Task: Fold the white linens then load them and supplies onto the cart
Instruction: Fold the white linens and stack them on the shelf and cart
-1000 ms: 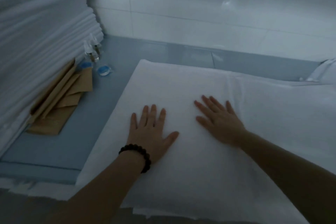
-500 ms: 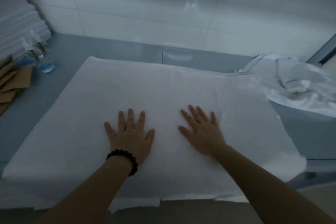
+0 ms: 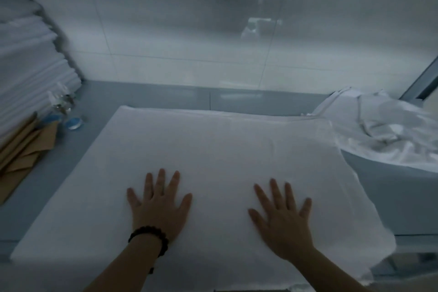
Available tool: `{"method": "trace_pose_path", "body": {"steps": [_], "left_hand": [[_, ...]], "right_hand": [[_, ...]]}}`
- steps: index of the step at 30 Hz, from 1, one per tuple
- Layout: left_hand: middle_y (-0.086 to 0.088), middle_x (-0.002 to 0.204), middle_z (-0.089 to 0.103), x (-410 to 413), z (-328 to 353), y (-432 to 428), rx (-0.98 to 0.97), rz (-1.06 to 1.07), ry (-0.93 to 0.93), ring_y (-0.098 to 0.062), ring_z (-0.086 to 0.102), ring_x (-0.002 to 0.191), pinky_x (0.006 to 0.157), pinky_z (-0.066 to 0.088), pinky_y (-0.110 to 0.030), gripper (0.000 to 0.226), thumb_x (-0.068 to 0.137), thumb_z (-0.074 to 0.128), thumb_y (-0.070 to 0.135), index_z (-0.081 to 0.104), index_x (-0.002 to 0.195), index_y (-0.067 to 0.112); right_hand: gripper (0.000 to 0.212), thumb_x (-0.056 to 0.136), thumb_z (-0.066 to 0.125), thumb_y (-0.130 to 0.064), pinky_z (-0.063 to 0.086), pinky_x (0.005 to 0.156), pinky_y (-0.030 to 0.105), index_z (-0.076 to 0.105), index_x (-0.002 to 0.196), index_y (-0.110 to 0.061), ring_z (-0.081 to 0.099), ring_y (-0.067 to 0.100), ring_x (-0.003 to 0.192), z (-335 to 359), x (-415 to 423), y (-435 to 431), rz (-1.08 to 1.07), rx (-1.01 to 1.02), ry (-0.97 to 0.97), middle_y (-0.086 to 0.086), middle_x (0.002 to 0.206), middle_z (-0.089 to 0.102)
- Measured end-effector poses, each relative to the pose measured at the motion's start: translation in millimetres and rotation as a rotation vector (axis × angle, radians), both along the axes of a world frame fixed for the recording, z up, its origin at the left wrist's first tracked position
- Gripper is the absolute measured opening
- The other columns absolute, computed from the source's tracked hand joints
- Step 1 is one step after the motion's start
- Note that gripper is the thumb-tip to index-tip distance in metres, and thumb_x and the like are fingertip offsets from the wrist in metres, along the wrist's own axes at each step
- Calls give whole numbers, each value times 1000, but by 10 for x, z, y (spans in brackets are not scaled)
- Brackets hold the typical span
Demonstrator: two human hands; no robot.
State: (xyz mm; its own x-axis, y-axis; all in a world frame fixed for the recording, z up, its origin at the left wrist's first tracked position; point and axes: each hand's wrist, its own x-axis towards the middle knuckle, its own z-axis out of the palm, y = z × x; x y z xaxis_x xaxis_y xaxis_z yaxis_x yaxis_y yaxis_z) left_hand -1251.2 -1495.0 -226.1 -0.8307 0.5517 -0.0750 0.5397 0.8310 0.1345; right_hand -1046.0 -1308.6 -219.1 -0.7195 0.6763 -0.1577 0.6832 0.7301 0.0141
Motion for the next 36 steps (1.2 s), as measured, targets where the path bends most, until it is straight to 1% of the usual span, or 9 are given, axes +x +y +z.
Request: {"method": "trace_pose_path", "body": {"steps": [4,7,13,21,24,27,29,32,36], "left_hand": [[8,161,-11,-156,-20,41,7,10,1,-22,-12,147,110,-9,-62,71,84,5,73,-11,148,46],[8,161,-10,-298,-20,120,-1,23,8,-23,-11,147,110,-7,-64,72,84,4,73,-10,148,45],[7,161,-9,-651,7,352,-17,20,4,-24,-10,148,110,-5,-65,71,86,8,72,-6,149,44],[7,161,-9,-1098,-29,640,-30,18,-6,-23,-9,148,110,-4,-66,72,85,6,74,-6,149,44],[7,161,-12,-1163,28,676,-66,-6,-32,-24,-11,147,110,-3,-66,73,85,8,76,-7,149,45],[5,161,-13,-1046,47,644,-32,-28,-59,-26,-13,147,110,-3,-66,73,85,15,76,-6,148,48],[5,160,-16,-766,30,650,-9,-84,-79,-28,-16,146,109,-5,-68,75,81,14,80,-9,146,51],[8,158,-21,-229,-5,729,-65,-204,-68,-27,-22,145,101,-11,-72,82,70,-1,85,-13,144,52],[8,158,-22,-57,-10,766,-89,-213,-42,-24,-21,145,101,-11,-74,80,73,0,84,-15,144,50]], "right_hand": [[62,85,0,-74,-8,108,67,-38,130,-51,-23,27,145,8,-180,132,21,9,20,-8,153,-30],[63,84,-1,-74,-6,109,67,-35,132,-51,-22,26,145,9,-347,228,40,14,28,-8,156,-26],[69,77,-6,-77,-4,109,67,-17,141,-55,-16,24,147,-2,-713,467,38,32,69,-10,159,-16],[69,79,-2,-79,-6,109,68,-10,143,-55,-14,23,147,-23,-1138,821,59,10,83,-10,160,-13],[65,85,6,-76,-6,109,68,-6,145,-53,-13,23,147,13,-1203,865,31,-27,60,-10,160,-12],[65,89,14,-71,-5,108,69,1,148,-46,-10,25,148,24,-1252,696,-19,-73,78,-6,161,-7],[68,86,10,-73,-8,107,68,2,148,-46,-10,24,148,-21,-1235,493,46,-70,114,-7,161,-6],[74,79,-3,-76,-12,110,60,-3,147,-48,-12,19,147,-87,-1088,361,124,-45,123,-10,161,-8],[68,85,4,-74,-8,116,50,-4,148,-48,-10,13,148,-58,-606,702,23,4,122,-13,160,-7]]}}
